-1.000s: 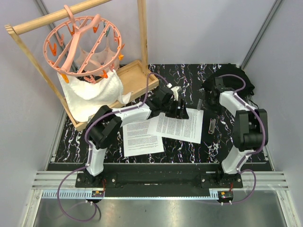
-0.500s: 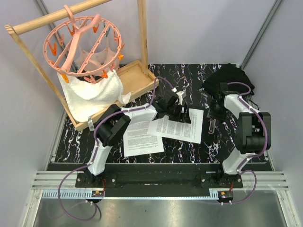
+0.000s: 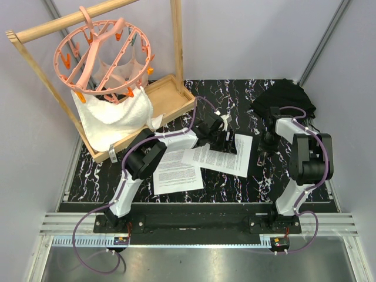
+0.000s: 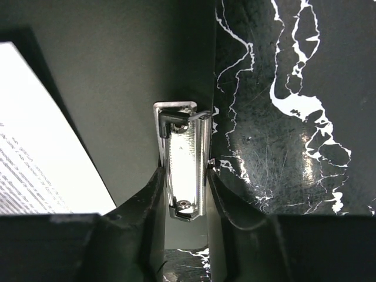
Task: Put the files into the folder
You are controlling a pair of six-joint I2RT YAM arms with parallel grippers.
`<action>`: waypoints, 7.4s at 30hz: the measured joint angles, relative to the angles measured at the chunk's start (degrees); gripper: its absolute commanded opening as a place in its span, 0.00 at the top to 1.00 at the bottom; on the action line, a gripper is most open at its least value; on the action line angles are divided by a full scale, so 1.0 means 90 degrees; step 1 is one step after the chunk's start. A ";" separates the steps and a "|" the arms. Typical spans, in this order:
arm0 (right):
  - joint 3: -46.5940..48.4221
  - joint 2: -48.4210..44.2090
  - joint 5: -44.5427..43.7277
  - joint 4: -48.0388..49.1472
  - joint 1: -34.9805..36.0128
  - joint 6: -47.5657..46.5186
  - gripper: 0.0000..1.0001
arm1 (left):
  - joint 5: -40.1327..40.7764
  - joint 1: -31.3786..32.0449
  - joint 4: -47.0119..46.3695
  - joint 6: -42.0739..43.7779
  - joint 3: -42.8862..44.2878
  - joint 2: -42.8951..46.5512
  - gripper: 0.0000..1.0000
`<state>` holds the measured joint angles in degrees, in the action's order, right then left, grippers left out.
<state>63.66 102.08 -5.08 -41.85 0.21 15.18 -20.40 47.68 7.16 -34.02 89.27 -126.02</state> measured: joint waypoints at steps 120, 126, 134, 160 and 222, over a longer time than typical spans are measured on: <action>-0.3310 -0.1124 0.6215 0.6390 -0.1877 0.2484 1.00 | -0.0816 -0.0379 0.0432 0.0189 0.0865 -0.0578 0.29; -0.3407 -0.1122 0.6360 0.6773 -0.1882 0.2693 1.00 | -0.0884 -0.0401 0.0384 0.0100 0.0860 -0.0578 0.29; -0.3427 -0.1122 0.6360 0.6807 -0.1882 0.2679 1.00 | -0.1161 -0.0406 -0.0046 -0.0226 0.0763 -0.0590 0.28; -0.3422 -0.1122 0.6319 0.6159 -0.2035 0.2397 1.00 | -0.1222 -0.0682 -0.0053 0.0160 0.0529 -0.0515 0.25; -0.3276 -0.0930 0.6870 0.6329 -0.2154 0.2518 1.00 | 0.4359 0.2363 -0.1814 0.5593 -0.1999 0.1110 0.25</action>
<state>34.17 93.71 56.75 15.11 -19.18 37.85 18.83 68.95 -9.17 16.32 71.29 -116.03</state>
